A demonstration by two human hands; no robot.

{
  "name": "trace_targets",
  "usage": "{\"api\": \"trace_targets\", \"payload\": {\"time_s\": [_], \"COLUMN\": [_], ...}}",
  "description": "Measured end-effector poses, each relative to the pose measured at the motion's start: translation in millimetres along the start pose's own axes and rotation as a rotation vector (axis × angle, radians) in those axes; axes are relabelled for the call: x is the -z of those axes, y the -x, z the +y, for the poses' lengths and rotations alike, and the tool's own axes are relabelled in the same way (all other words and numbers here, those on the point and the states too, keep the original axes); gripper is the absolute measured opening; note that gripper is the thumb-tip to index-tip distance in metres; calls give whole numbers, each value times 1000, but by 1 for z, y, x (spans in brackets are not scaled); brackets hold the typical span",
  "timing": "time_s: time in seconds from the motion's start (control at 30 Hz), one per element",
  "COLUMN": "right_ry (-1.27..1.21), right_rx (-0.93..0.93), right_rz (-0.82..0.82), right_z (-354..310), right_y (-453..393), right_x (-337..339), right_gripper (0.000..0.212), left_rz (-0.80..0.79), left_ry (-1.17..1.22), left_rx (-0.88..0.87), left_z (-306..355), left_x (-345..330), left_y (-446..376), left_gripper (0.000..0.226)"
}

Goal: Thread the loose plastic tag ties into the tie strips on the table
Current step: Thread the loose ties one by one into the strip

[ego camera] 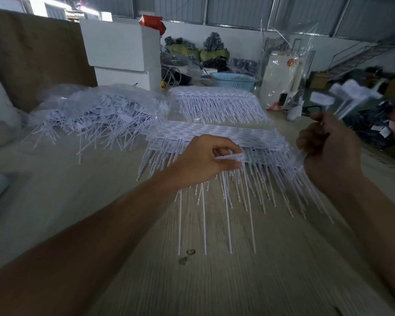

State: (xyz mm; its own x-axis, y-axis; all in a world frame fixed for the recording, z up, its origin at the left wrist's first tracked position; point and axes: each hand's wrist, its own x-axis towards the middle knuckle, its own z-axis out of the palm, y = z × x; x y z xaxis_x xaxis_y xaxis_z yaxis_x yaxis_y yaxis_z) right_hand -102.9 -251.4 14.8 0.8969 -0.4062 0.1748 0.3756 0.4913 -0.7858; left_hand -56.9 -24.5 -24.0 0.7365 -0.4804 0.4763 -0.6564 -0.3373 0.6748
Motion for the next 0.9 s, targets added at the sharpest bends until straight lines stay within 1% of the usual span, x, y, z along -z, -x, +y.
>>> {"api": "trace_targets", "payload": {"time_s": [0.07, 0.1, 0.2, 0.3, 0.33, 0.4, 0.5, 0.63, 0.8, 0.9], "right_ry": [62, 121, 261, 442, 480, 491, 459, 517, 660, 712], "right_rx": [-21, -59, -157, -121, -100, -84, -134, -146, -125, -184], "right_rz": [-14, -47, -238, -379, -393, -371, -316, -382, -426, -420], "right_z": [2, 9, 32, 40, 40, 41, 42, 47, 49, 49], "right_y": [-2, -1, 10, 18, 19, 21, 21, 22, 23, 24], "right_x": [2, 2, -2, -7, -7, -6, -6, -5, -5, -6], "right_gripper": [22, 23, 24, 23, 23, 21, 20, 29, 29, 32], "left_rz": [43, 72, 108, 102, 100, 105, 134, 125, 119, 117], "left_ry": [-1, 11, 51, 21, 2, -12, 18, 21, 92, 128], "left_rx": [21, 31, 25, 29, 30, 22, 17, 26, 23, 26], "left_z": [-5, -7, -8, -7, -7, -7, -6, -6, -3, 0], "left_x": [3, 4, 5, 5, 5, 3, 4, 4, 3, 4], "left_y": [0, -1, -2, -2, -2, -1, 0, 0, 1, 2], "left_gripper": [25, 22, 23, 28, 28, 27, 23, 23, 29, 32]}}
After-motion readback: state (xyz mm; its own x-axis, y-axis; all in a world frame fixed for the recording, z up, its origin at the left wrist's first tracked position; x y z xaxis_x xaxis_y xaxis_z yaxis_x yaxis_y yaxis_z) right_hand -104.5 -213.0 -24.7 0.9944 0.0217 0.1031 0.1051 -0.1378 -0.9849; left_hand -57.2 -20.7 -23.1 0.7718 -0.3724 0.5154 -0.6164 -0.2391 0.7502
